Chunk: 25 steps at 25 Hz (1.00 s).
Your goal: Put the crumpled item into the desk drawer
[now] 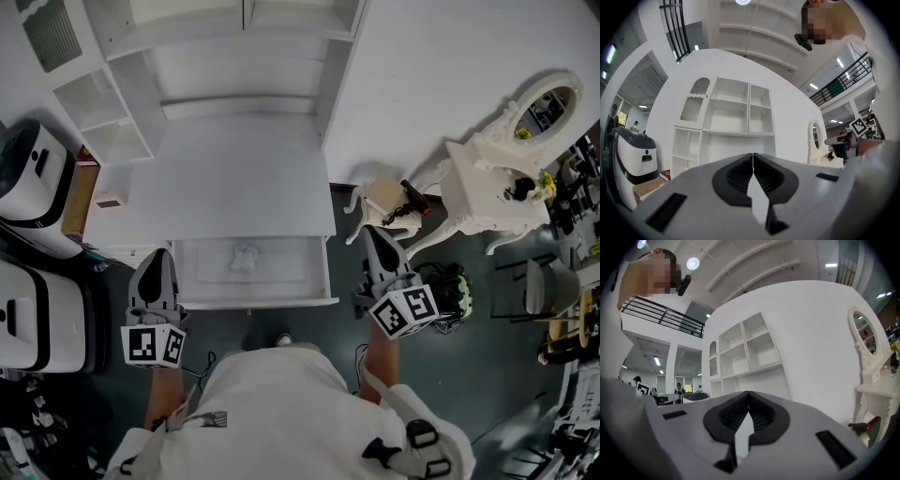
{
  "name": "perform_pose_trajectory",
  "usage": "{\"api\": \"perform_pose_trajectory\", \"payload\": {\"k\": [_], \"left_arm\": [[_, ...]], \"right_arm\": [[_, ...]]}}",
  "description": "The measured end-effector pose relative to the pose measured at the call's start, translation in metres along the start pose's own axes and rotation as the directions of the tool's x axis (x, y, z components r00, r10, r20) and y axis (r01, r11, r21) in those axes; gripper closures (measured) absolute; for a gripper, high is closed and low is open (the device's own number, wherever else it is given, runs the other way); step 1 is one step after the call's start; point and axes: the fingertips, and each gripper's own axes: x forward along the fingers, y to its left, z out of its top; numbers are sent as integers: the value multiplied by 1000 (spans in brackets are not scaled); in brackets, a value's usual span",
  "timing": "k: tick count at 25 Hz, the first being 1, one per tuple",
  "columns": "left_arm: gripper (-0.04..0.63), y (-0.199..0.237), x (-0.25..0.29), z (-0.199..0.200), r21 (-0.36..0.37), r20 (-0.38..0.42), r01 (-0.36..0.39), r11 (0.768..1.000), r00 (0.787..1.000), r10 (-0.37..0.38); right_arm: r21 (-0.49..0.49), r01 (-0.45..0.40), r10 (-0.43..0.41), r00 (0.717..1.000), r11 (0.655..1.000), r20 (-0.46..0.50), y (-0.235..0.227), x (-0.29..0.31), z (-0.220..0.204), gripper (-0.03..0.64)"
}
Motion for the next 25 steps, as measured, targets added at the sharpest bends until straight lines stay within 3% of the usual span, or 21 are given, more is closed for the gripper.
{"api": "perform_pose_trajectory", "payload": {"k": [17, 25], "left_arm": [[577, 19, -23, -2, 28, -9, -120, 992, 993, 120], [577, 15, -37, -12, 27, -7, -157, 987, 987, 157]], "right_arm": [[-46, -24, 26, 999, 999, 46, 4, -20, 24, 607], [-14, -75, 75, 996, 997, 46, 3, -20, 16, 607]]}}
